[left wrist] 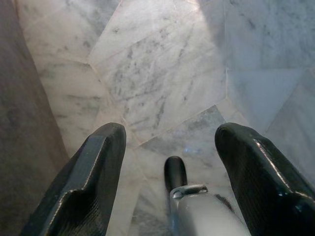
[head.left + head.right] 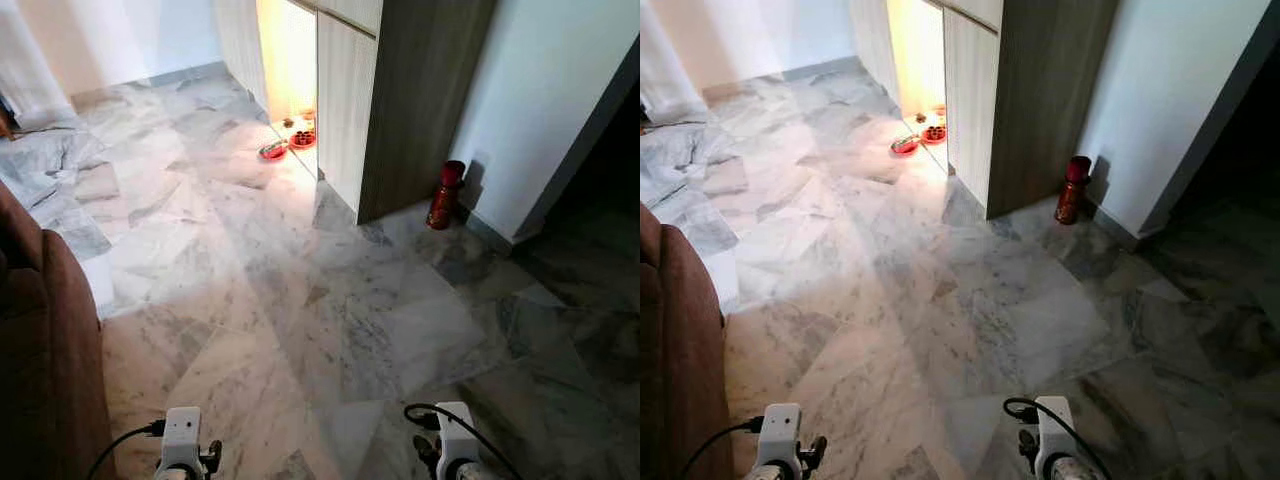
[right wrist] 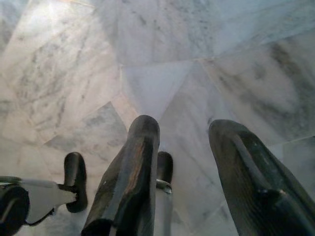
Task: Move the pillow to the sofa from floor
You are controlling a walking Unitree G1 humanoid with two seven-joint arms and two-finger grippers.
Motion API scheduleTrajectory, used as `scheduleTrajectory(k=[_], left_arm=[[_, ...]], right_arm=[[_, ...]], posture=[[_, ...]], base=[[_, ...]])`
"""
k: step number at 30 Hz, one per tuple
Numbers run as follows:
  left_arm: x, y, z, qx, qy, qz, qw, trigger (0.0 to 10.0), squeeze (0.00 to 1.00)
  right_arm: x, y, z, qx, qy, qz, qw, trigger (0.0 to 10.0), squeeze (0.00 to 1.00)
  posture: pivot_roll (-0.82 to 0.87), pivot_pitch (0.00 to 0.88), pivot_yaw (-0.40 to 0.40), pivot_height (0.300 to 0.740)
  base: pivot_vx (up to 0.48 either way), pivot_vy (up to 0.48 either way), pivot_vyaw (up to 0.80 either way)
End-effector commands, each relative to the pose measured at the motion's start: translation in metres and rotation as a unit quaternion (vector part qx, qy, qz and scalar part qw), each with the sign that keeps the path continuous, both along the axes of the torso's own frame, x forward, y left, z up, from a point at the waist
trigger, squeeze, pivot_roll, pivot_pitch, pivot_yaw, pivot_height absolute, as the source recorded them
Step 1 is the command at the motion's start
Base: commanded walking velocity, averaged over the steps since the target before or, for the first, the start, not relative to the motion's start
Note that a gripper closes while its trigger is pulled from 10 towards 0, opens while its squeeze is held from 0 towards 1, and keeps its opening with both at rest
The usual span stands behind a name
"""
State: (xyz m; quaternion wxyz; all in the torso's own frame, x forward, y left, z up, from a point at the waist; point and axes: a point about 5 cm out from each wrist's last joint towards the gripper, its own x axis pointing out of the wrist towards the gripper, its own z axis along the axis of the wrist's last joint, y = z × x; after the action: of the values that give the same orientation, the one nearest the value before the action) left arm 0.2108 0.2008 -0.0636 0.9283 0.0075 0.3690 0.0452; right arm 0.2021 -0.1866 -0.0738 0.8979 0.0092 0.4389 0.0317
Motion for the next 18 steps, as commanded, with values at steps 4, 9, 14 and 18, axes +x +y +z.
scheduleTrajectory(k=[4,9,14,18], left_arm=[[-0.0150,0.0046,-0.0078,0.006,0.022,0.012,1.000,10.0,0.00],[-0.0181,0.0058,-0.0092,0.007,0.025,0.014,1.000,10.0,0.00],[-0.0190,0.0063,-0.0095,0.009,0.026,0.012,1.000,10.0,0.00],[-0.0182,0.0056,-0.0092,0.010,0.026,0.011,1.000,10.0,0.00]], right_arm=[[0.0002,0.0088,-0.0007,0.009,-0.001,0.009,1.000,10.0,0.00],[-0.0045,0.0105,-0.0033,0.010,0.004,0.011,1.000,10.0,0.00],[-0.0068,0.0091,-0.0044,0.010,0.007,0.009,1.000,10.0,0.00],[-0.0066,0.0087,-0.0042,0.010,0.006,0.009,1.000,10.0,0.00]], posture=[[-0.01,0.076,0.005,0.740],[0.00,0.081,0.009,0.740],[-0.01,0.084,0.014,0.740],[-0.01,0.085,0.016,0.740]], base=[[0.000,0.000,0.80],[0.000,0.000,0.80],[0.000,0.000,0.80],[0.000,0.000,0.80]])
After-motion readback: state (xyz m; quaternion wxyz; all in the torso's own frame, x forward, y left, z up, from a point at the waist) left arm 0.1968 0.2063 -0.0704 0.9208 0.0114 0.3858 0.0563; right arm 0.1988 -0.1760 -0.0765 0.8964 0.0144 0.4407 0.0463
